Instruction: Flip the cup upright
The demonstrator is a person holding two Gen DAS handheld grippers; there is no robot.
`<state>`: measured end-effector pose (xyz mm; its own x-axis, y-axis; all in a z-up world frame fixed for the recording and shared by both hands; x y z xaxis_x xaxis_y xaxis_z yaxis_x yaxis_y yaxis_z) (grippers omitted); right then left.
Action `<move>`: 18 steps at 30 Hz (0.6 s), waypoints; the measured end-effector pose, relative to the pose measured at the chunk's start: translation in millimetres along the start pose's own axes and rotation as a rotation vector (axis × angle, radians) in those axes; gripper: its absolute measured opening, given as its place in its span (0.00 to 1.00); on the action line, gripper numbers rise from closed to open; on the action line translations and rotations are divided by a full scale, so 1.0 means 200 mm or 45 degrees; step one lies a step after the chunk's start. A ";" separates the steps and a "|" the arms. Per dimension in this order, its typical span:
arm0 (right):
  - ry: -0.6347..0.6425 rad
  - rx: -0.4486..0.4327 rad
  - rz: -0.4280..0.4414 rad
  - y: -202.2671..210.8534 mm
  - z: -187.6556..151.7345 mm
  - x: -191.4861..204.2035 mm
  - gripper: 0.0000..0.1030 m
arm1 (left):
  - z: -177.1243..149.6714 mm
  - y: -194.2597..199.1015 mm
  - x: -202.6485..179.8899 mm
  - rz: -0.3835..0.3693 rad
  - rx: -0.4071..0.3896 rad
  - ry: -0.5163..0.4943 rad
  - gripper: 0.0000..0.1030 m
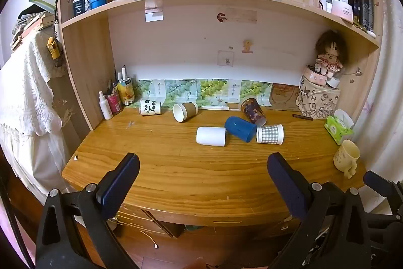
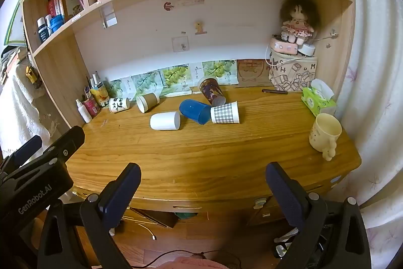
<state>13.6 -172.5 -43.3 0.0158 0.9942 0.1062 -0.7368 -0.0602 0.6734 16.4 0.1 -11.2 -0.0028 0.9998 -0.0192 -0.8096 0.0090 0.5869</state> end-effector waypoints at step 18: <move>-0.003 0.012 0.001 -0.01 0.00 0.02 0.97 | 0.01 0.00 -0.03 -0.019 0.001 -0.008 0.99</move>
<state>14.4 -167.4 -43.7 0.0169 0.9940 0.1080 -0.7307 -0.0615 0.6800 17.9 -6.8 -10.3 0.0129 0.9997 -0.0225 -0.8093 0.0236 0.5870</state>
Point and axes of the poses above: each gripper's, at about its wrist camera, not at the fingertips, and y roughly against the way its jaws point, x to its left, z to its top, the point moved 2 cm from there along -y, roughly the way its jaws point, and after that the axes turned 2 degrees about x, right-handed, at the moved point
